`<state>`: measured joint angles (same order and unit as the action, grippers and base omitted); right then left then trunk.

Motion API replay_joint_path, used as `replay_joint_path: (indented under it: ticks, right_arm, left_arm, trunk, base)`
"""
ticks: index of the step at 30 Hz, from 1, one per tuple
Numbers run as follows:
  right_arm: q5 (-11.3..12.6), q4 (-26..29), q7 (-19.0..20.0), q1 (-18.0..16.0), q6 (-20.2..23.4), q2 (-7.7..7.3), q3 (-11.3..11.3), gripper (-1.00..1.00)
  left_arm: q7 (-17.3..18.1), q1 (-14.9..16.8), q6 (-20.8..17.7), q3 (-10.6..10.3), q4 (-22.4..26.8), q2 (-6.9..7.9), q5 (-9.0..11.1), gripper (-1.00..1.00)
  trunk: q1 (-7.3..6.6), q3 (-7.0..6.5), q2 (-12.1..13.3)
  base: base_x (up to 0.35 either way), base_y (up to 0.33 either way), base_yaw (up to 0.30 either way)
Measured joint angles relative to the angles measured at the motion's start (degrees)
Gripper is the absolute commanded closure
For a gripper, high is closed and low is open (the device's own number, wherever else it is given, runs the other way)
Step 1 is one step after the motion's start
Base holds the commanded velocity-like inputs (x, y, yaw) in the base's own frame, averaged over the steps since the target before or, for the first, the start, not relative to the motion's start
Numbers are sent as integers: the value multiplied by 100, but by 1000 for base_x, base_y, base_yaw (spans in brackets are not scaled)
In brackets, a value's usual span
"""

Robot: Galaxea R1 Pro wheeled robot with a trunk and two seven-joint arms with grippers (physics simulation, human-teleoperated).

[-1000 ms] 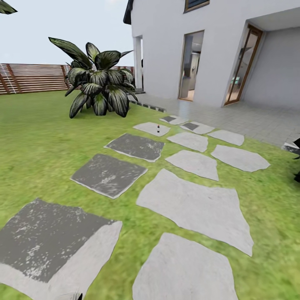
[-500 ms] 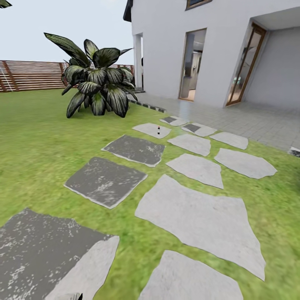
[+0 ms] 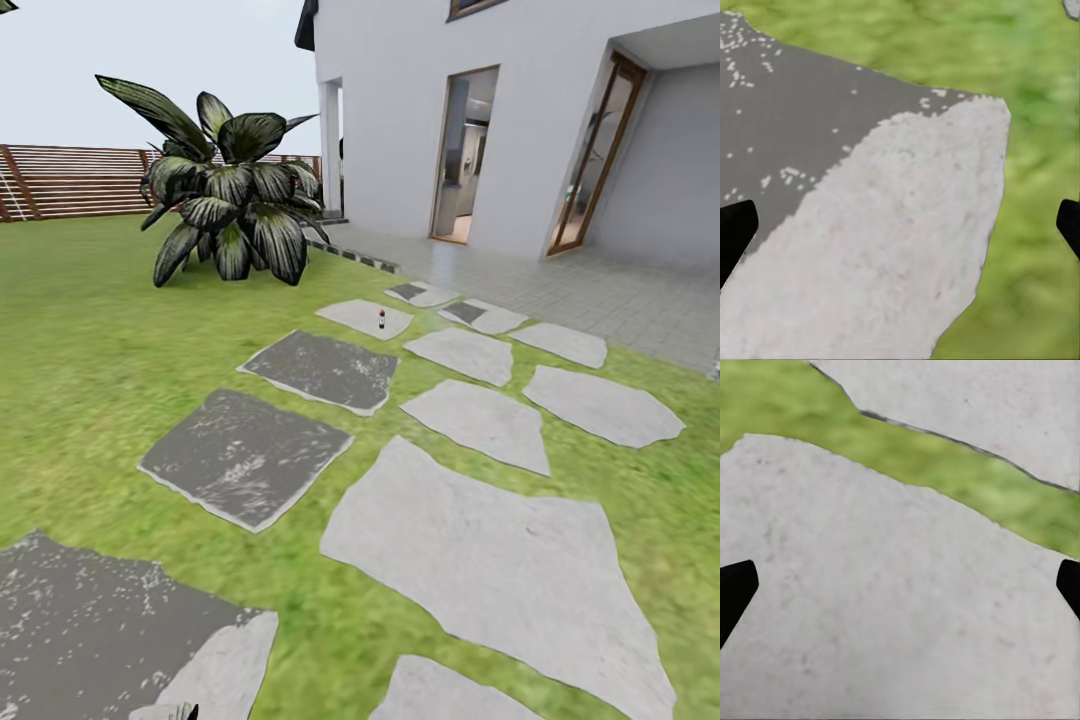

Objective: In the garden, pick up the pesticide atomizer on the floor and spray pesticide onto both trees until each tree trunk is fully covered.

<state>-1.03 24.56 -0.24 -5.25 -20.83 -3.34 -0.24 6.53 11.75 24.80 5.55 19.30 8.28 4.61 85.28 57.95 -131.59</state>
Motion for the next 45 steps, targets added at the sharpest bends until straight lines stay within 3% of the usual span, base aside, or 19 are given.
replay_joint_path:
  ticks: [45]
  right_arm:
    - [0, 1, 0, 0, -3, 0, 0, -100]
  left_arm:
    - [0, 0, 0, 0, -1, 9, 0, -100]
  trunk:
    - [0, 0, 0]
  base:
    - [340, -8, 0]
